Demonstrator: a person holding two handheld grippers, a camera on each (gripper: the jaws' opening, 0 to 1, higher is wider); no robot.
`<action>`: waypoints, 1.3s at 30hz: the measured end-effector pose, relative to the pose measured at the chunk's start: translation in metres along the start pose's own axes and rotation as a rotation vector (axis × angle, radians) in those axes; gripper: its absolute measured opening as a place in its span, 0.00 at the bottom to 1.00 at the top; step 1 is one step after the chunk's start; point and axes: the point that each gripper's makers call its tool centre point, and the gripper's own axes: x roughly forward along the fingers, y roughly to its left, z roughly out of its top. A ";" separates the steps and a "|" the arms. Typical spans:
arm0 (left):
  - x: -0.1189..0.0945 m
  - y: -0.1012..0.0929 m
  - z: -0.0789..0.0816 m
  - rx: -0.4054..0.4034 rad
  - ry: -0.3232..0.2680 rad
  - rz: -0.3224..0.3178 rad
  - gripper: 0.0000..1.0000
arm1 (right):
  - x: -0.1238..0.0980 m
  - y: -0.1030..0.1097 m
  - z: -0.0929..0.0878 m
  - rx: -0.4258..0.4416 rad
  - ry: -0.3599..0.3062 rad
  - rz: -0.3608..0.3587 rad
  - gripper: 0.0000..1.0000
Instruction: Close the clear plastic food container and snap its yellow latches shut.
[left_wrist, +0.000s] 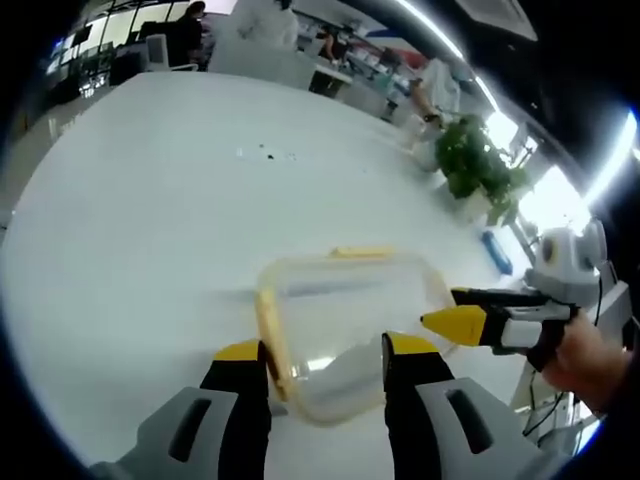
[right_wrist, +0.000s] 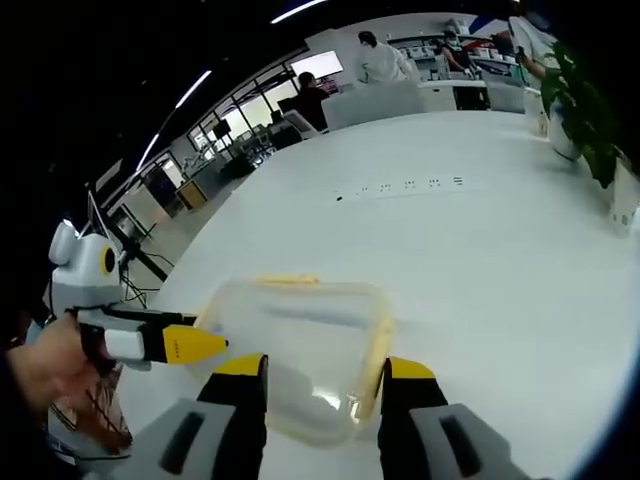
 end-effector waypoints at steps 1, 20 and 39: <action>-0.001 0.006 0.002 -0.001 0.000 0.000 0.42 | 0.002 0.003 0.000 -0.001 -0.001 0.000 0.42; -0.013 0.058 0.031 -0.014 -0.032 0.006 0.43 | 0.049 0.036 0.027 0.007 -0.020 0.006 0.42; -0.022 0.076 0.043 0.077 -0.107 0.053 0.48 | 0.046 0.035 0.045 0.048 -0.157 -0.015 0.46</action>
